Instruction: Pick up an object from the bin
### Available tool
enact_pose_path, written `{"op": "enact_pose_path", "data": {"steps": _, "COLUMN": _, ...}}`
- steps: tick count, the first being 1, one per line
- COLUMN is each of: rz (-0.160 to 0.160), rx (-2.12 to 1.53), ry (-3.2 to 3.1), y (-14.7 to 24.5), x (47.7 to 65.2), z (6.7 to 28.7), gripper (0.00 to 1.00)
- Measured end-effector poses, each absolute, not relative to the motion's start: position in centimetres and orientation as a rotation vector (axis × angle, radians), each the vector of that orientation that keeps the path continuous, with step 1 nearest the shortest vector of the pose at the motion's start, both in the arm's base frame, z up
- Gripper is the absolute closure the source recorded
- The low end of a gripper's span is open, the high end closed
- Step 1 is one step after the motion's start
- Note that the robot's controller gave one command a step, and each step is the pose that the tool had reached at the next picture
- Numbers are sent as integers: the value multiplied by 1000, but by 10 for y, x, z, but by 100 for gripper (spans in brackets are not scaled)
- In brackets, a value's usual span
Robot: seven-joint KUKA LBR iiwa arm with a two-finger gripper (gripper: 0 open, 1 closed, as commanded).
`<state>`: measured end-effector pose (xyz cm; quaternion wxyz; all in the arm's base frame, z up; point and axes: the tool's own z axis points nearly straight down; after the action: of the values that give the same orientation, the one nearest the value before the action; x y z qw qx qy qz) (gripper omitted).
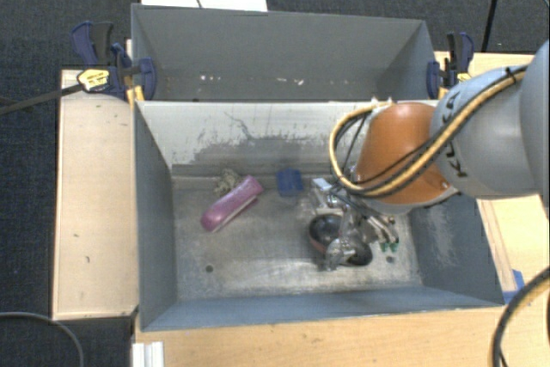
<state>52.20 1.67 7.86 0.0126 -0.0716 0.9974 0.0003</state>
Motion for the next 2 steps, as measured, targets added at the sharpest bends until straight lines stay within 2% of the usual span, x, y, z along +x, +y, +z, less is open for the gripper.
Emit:
{"op": "enact_pose_path", "data": {"steps": 1, "rz": 1, "rx": -131, "ry": 3128, "y": 13, "x": 518, "z": 201, "gripper": 100}}
{"op": "enact_pose_path", "data": {"steps": 2, "rz": 0, "rx": -133, "ry": 3136, "y": 13, "x": 516, "z": 197, "gripper": 0}}
